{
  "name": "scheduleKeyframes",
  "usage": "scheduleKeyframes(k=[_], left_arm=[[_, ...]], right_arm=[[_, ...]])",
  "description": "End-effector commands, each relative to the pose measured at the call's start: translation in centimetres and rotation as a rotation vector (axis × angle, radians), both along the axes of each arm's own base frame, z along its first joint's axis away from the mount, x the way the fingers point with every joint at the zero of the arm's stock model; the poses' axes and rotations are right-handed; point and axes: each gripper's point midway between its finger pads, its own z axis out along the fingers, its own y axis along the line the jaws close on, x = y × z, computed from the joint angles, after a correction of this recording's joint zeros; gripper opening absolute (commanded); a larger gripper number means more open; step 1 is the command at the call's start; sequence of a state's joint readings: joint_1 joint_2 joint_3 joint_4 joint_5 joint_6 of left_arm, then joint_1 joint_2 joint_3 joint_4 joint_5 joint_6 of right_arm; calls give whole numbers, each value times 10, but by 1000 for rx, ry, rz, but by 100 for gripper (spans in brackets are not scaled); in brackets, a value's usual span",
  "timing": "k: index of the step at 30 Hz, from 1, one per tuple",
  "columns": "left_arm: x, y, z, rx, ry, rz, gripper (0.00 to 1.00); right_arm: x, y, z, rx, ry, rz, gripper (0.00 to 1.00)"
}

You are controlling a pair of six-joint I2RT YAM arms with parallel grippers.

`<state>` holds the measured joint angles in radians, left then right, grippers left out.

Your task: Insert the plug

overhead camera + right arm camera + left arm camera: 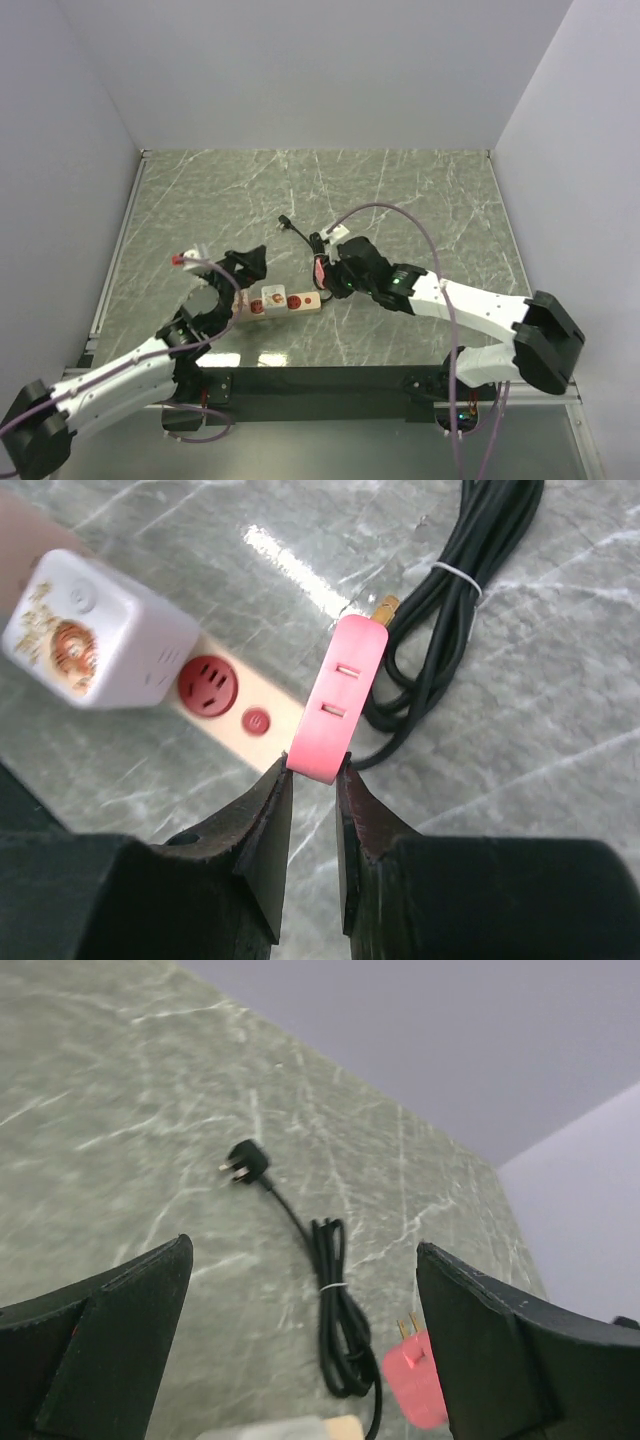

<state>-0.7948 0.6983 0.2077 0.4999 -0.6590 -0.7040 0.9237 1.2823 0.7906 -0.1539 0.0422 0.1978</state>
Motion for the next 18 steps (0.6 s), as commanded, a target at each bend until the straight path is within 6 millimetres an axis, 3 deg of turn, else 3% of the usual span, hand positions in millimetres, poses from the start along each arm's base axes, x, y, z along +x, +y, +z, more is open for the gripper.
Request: scheduleKeyframes(k=[1,3,4,6,7,8,10,11,13,14,18], left_arm=[[-15,34,-33,3,76,120,99],[-20,44,-44,16,90,153,99],[-21,46,-46,15,91,161,99],[-23,51,-46,-6,85,178,100],[-24,51,-43,-6,71,168,100],[-24,50,-44,-10,72,163,99],[-24,51,-45,-5,76,169,100],[-24,50,-45,-4,80,167,99],[-24,47,-46,-2,83,152,99],[-24,46,-47,-2,87,150,100],[-24,43,-51,-2,93,139,99]], right_arm=[[28,32,33,75,-117,46,0],[32,41,26,64,-104,65,0],[36,47,32,74,-125,77,0],[41,49,25,56,-124,76,0],[49,56,34,87,-147,69,0],[53,58,22,67,-124,64,0],[68,61,19,58,-108,21,0],[75,61,3,28,-80,0,0],[85,63,-2,13,-62,-37,0],[92,61,-14,-7,-39,-58,0],[114,46,-31,6,33,-143,0]])
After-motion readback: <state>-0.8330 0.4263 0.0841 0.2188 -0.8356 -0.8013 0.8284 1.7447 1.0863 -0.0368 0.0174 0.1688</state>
